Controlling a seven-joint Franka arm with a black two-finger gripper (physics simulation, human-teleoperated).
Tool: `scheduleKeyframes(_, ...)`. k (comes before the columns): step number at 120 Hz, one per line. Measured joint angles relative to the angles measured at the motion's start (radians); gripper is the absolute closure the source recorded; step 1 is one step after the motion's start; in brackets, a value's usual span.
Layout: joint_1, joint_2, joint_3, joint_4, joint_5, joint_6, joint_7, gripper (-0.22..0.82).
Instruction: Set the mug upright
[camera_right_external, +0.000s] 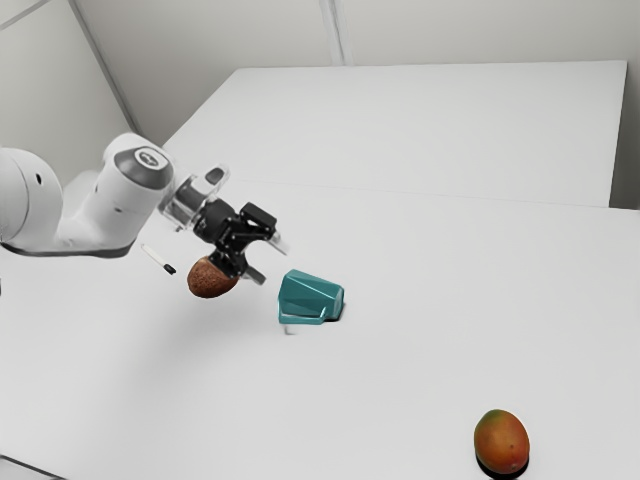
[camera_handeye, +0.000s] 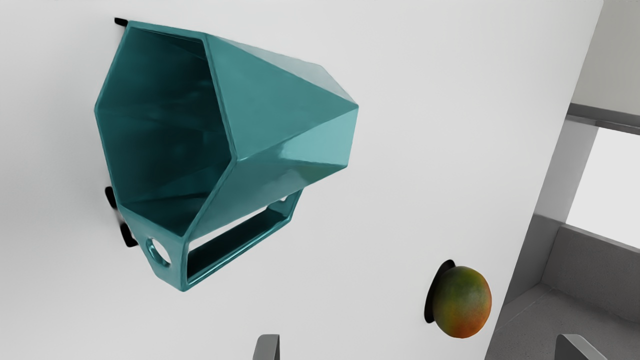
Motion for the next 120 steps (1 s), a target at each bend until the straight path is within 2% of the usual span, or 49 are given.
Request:
scheduleKeyframes(40,0.012,0.089,-0.005,0.014,-0.025,0.072,0.015,0.0)
scheduleKeyframes(83,0.014,0.222,-0.006,0.125,-0.046,0.106,0.024,0.0)
scheduleKeyframes(120,0.009,0.218,-0.033,0.089,-0.1,0.106,0.027,0.02)
